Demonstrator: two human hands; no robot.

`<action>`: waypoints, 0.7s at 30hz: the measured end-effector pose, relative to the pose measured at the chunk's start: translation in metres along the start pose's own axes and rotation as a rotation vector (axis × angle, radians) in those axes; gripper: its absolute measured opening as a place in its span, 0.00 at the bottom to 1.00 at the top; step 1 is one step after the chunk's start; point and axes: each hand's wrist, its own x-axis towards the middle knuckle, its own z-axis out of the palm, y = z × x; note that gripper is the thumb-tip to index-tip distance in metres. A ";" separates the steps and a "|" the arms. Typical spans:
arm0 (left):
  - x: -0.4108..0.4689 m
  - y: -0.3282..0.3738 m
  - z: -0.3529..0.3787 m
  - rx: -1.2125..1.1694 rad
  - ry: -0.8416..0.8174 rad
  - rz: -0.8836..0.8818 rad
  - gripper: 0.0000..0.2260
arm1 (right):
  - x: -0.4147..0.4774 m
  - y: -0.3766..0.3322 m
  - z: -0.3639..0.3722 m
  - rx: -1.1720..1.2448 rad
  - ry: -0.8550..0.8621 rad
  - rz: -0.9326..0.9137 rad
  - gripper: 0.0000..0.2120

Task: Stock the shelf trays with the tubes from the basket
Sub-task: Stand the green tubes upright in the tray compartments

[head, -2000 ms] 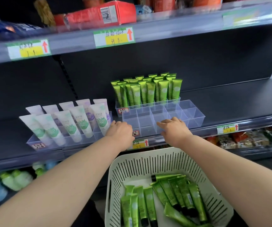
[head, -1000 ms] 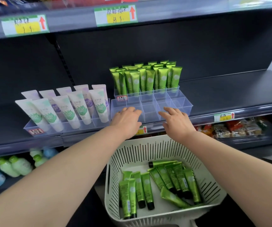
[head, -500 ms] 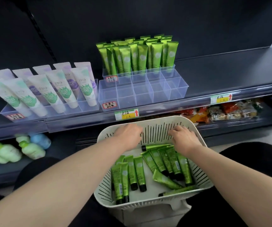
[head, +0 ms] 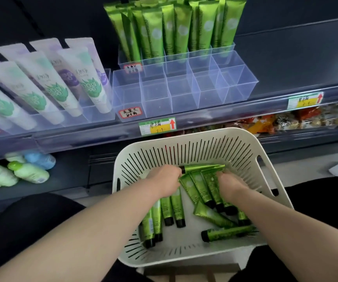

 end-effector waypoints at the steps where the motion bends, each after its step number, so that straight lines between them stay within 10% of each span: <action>1: 0.001 -0.002 0.003 -0.011 0.002 0.002 0.11 | 0.002 -0.002 0.004 0.001 -0.015 0.016 0.30; 10: 0.003 -0.024 0.018 -0.147 0.016 -0.033 0.15 | 0.012 -0.018 0.027 -0.026 -0.039 0.065 0.44; 21: 0.016 -0.009 0.032 -0.258 -0.090 -0.111 0.11 | 0.006 -0.009 -0.010 0.190 0.097 -0.151 0.21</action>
